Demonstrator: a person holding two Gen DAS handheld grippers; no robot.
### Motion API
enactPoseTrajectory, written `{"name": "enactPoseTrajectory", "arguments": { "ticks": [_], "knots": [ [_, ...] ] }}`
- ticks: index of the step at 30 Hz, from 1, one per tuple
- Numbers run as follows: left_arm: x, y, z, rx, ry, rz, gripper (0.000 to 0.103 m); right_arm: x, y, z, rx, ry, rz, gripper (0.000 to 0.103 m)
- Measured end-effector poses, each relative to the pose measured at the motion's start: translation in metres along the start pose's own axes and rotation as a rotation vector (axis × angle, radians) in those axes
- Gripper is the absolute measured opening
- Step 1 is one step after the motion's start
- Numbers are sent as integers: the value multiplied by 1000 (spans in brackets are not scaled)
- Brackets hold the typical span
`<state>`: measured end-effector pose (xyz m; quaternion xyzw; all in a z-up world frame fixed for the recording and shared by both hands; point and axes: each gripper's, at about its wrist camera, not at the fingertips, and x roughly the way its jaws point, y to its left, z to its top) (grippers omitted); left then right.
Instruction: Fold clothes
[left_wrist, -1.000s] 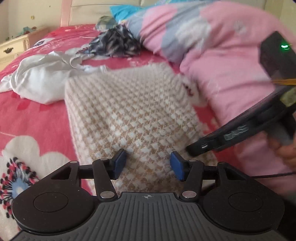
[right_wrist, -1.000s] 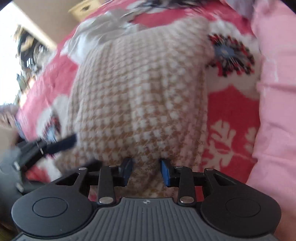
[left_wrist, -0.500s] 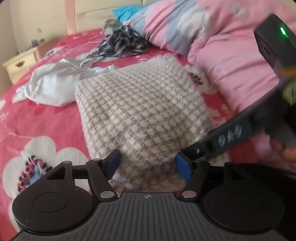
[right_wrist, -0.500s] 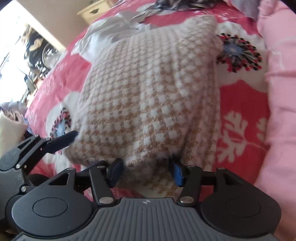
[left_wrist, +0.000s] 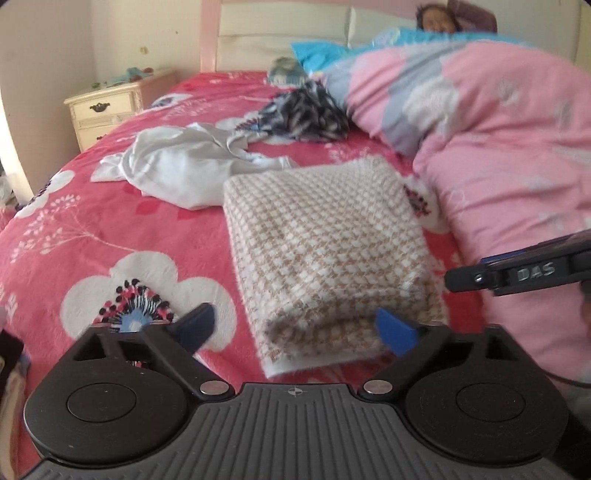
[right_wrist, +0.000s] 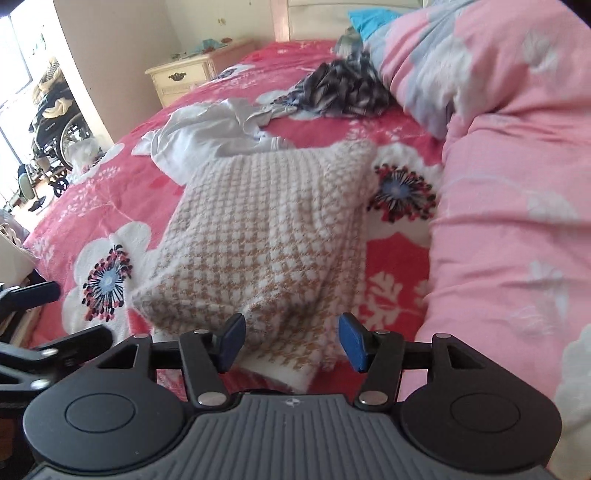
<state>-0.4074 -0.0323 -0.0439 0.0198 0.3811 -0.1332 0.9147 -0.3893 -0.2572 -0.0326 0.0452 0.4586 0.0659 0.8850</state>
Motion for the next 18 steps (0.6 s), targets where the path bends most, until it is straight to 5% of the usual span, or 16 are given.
{"name": "enactPoseTrajectory", "arguments": {
  "ticks": [9, 18],
  "knots": [
    [-26, 14, 4, -143, 34, -2, 103, -20, 5, 0, -5, -53, -4, 69],
    [-39, 40, 1, -290, -25, -18, 103, -23, 15, 8, 26, -42, 32, 74]
  ]
}}
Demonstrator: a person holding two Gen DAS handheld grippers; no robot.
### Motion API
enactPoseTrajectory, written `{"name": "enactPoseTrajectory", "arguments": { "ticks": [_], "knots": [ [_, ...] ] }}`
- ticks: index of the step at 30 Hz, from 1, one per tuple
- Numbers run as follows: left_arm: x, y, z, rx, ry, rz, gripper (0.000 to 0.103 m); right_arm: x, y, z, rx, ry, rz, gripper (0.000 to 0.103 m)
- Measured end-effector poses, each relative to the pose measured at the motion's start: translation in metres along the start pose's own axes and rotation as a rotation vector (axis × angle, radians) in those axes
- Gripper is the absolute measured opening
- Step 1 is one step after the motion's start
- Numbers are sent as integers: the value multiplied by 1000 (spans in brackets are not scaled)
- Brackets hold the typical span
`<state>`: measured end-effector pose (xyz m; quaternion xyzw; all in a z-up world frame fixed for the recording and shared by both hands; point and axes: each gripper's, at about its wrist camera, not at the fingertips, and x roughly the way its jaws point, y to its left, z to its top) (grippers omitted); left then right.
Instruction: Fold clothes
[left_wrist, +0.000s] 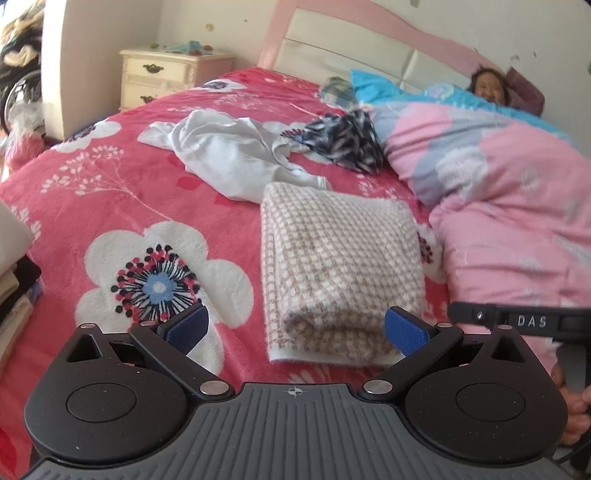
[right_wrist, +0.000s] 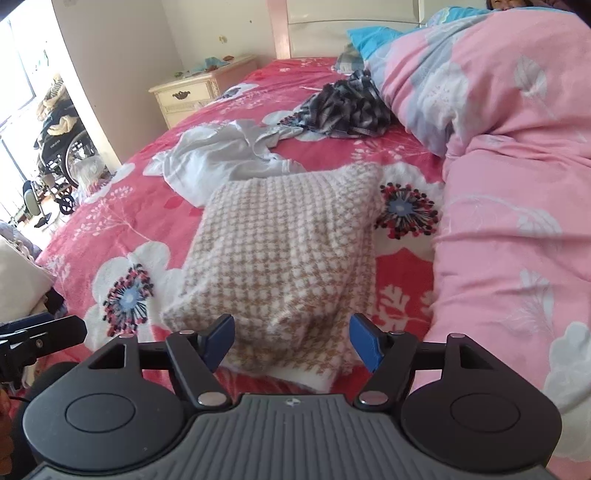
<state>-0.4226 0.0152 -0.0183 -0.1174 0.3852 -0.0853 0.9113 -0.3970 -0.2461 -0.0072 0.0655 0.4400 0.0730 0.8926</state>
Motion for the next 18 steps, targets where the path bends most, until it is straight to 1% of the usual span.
{"name": "enactPoseTrajectory", "arguments": {
  "ticks": [2, 5, 12, 14, 16, 18],
  "knots": [
    [-2, 5, 3, -21, -8, -14, 103, 0, 1, 4, 16, 13, 12, 74],
    [-5, 8, 5, -21, -26, -17, 103, -1, 3, 9, 42, 22, 24, 74],
    [-12, 8, 2, -5, -66, -24, 103, -1, 13, 13, 22, 36, 8, 74],
    [-11, 9, 2, -6, -60, -16, 103, -1, 14, 14, 22, 38, 10, 74],
    [-7, 9, 5, 15, -19, -31, 103, -2, 16, 15, 23, 36, 8, 74],
    [-6, 11, 5, 24, -9, -37, 103, -2, 18, 15, 26, 35, 6, 75]
  ]
}}
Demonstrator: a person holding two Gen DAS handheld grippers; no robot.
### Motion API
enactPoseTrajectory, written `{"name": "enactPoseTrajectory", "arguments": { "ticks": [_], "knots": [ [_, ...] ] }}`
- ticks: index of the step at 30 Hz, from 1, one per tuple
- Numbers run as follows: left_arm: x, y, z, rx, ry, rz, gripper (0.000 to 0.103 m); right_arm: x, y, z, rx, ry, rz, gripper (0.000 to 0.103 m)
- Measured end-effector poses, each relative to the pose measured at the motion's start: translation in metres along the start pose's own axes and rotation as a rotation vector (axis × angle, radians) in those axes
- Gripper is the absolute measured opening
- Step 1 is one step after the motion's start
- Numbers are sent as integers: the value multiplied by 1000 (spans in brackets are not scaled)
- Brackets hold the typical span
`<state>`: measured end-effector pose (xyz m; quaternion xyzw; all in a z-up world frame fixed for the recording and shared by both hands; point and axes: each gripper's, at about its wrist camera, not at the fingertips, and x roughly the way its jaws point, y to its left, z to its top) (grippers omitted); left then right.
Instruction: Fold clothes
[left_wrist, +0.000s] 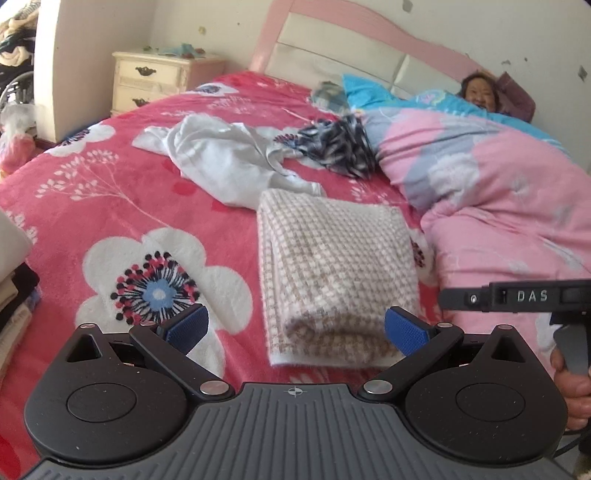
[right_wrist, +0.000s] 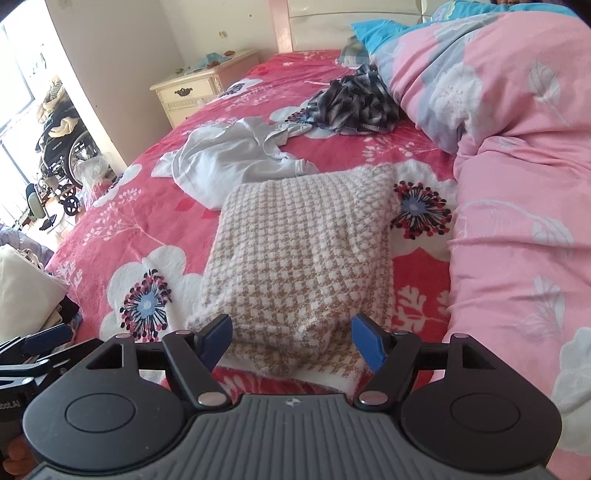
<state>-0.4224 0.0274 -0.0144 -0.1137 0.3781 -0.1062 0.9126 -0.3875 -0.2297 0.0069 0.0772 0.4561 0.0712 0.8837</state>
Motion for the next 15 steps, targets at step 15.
{"name": "enactPoseTrajectory", "arguments": {
  "ticks": [15],
  "knots": [
    [42, 10, 6, -74, 218, 158, 103, 25, 18, -22, 33, 178, -70, 80]
  ]
}}
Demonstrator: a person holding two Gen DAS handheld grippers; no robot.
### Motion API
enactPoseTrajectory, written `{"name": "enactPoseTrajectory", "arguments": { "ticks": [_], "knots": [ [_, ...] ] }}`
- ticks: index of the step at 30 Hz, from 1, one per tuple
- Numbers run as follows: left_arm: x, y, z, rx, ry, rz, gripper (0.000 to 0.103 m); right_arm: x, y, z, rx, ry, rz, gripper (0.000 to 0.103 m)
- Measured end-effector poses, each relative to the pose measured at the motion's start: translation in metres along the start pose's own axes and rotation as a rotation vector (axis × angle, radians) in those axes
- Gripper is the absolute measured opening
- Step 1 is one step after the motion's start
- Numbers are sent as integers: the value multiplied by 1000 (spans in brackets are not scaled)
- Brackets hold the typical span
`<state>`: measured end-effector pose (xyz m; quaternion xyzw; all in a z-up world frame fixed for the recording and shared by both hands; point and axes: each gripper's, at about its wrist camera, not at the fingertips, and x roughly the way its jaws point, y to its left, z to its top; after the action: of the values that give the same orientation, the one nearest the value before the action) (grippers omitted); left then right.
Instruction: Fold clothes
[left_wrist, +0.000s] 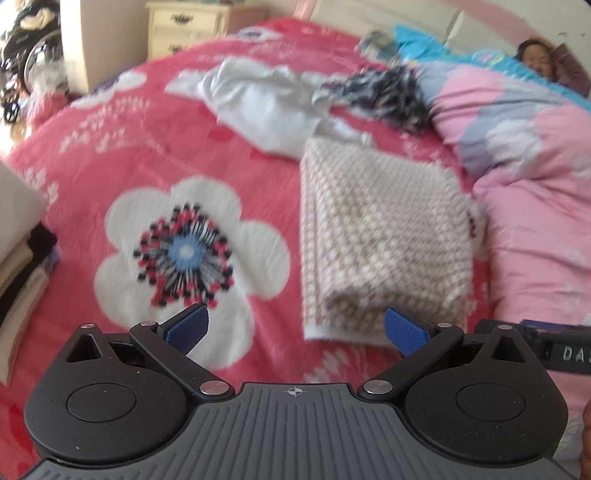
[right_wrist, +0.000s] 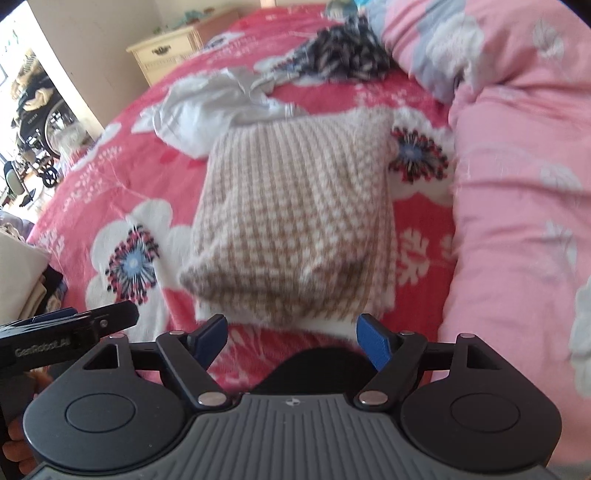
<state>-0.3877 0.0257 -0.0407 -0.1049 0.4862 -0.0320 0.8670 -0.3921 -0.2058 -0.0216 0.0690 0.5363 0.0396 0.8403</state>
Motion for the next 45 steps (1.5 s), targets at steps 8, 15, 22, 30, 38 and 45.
{"name": "enactPoseTrajectory", "arguments": {
  "ticks": [8, 15, 22, 30, 38, 45],
  "knots": [
    [12, 0, -6, 3, 73, 82, 103, 12, 6, -13, -11, 55, -36, 85],
    [19, -3, -10, -4, 115, 89, 103, 14, 1, -13, 5, 64, -51, 88],
    [22, -4, -9, -13, 118, 93, 103, 17, 0, -14, 8, 74, -59, 89],
    [24, -5, -11, -7, 126, 101, 103, 19, -2, -14, 21, 77, -67, 91],
    [25, -5, -12, -3, 128, 112, 103, 21, -3, -15, 23, 82, -67, 92],
    [25, -5, -12, 1, 128, 122, 103, 23, -3, -17, 24, 87, -68, 93]
  ]
}}
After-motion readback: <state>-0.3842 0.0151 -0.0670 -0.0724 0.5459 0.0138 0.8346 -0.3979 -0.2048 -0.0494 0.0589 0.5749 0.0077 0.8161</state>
